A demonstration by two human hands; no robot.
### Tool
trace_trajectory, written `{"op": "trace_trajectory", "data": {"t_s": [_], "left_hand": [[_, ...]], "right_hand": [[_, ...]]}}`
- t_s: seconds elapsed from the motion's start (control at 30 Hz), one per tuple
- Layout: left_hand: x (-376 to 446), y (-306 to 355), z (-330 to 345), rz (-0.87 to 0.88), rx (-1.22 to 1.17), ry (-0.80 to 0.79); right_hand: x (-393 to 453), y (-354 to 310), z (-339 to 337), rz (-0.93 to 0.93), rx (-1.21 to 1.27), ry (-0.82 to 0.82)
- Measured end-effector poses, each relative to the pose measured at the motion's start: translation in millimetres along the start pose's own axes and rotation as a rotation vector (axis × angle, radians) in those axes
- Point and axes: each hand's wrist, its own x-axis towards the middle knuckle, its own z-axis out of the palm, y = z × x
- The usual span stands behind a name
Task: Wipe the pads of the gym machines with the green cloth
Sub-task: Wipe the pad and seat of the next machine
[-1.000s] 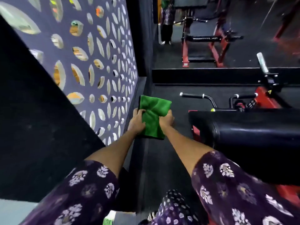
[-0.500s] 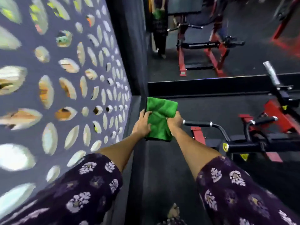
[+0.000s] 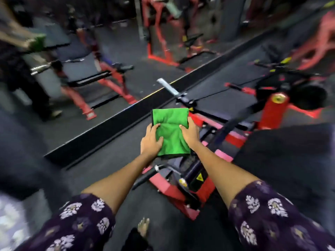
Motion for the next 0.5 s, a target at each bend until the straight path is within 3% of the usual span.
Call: {"op": "trace_trajectory", "data": {"t_s": [0.27, 0.5], "left_hand": [[98, 108, 67, 0.439, -0.200, -0.313], [58, 171, 113, 0.787, -0.305, -0.643]], "right_hand": [[31, 13, -114, 0.264, -0.217, 0.481], [-59, 20, -156, 0.592, -0.376, 0.896]]}}
